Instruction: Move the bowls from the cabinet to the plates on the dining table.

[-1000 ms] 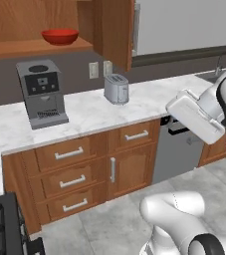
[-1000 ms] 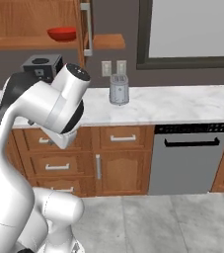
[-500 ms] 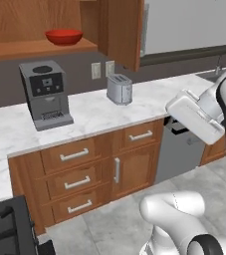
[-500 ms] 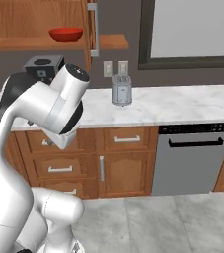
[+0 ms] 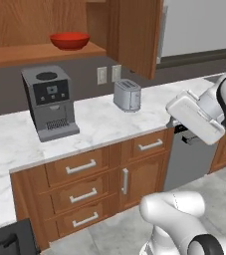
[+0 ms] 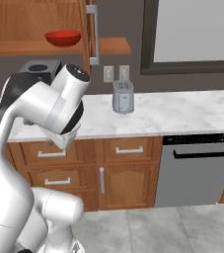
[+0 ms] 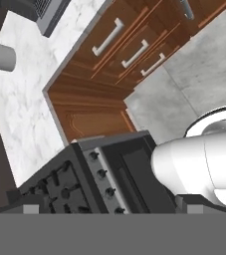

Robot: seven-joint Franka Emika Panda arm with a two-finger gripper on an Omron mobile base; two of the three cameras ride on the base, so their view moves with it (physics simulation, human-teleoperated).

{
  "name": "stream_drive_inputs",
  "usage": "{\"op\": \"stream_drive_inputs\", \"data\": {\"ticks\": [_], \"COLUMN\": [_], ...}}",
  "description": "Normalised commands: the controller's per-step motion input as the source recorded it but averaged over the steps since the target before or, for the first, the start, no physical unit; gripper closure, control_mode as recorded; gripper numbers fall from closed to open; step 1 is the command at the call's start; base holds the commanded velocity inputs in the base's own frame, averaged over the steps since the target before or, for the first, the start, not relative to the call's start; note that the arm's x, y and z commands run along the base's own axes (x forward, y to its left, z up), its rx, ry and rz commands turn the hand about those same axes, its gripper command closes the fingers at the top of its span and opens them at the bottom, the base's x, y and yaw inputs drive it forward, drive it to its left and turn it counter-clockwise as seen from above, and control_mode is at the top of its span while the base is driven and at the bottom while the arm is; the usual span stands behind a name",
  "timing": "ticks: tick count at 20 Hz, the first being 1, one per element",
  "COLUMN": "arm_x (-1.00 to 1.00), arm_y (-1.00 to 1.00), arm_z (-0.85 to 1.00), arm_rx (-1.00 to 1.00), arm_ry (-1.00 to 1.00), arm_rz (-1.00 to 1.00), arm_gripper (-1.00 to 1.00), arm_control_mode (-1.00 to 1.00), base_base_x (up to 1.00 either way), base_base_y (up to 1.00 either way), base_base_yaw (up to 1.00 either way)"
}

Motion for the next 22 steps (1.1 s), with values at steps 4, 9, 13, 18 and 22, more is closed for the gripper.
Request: {"op": "stream_drive_inputs", "data": {"ticks": [4,9,13,18,22], "arm_x": [0.00,0.00,0.00,0.00,0.00], "arm_y": [0.00,0.00,0.00,0.00,0.00], "arm_z": [0.00,0.00,0.00,0.00,0.00], "arm_rx": [0.00,0.00,0.00,0.00,0.00], "arm_ry": [0.00,0.00,0.00,0.00,0.00], "arm_rz": [0.00,0.00,0.00,0.00,0.00], "arm_gripper": [-1.00,-1.00,-1.00,-1.00,-1.00], "arm_control_mode": [1.00,1.00,1.00,1.00,1.00], "base_base_x": [0.55,0.45,0.33,0.08,0.00], "base_base_y": [0.24,0.25,0.24,0.14,0.09], "base_base_yaw": [0.00,-0.01,-0.08,-0.18,-0.21]}}
